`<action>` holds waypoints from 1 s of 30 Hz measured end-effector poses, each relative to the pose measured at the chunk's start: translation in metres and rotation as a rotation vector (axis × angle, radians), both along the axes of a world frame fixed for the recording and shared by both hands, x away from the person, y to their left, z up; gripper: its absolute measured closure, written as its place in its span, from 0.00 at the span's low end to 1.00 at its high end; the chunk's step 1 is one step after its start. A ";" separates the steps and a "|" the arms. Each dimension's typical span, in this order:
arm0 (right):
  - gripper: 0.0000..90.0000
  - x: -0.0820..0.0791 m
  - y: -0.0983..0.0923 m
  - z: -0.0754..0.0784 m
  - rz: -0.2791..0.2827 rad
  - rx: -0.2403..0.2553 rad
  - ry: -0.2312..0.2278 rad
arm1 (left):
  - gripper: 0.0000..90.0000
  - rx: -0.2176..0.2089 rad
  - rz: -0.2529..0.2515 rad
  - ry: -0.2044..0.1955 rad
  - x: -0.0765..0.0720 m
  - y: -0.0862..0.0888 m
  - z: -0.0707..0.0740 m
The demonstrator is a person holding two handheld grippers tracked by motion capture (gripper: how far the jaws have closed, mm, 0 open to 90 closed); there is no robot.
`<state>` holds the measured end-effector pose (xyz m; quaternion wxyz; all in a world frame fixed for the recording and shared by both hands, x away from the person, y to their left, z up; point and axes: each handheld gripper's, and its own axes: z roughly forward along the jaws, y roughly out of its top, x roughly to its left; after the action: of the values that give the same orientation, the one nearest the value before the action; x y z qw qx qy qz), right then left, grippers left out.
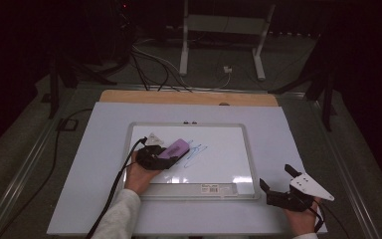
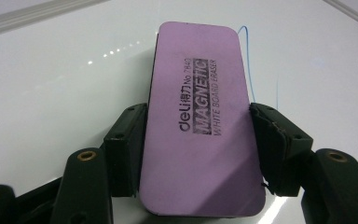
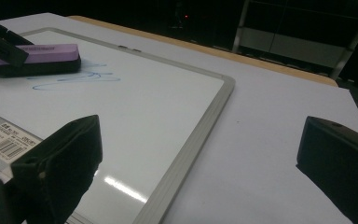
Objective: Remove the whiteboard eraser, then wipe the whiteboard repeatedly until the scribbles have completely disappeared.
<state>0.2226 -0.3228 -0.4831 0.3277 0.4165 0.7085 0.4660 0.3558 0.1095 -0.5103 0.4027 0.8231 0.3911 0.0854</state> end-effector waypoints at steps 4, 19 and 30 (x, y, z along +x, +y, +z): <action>0.01 0.000 0.001 0.000 -0.001 0.000 0.000 | 0.46 0.018 -0.006 0.000 0.000 -0.003 0.000; 0.01 0.000 0.001 0.000 0.002 -0.003 0.000 | 0.31 0.016 0.050 -0.032 0.010 -0.011 0.014; 0.01 -0.001 -0.001 0.001 -0.002 -0.002 -0.003 | 0.45 0.099 0.032 -0.012 0.013 -0.023 0.007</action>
<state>0.2216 -0.3240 -0.4825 0.3297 0.4160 0.7081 0.4656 0.3687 0.0862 -0.5038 0.3624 0.8352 0.3970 0.1158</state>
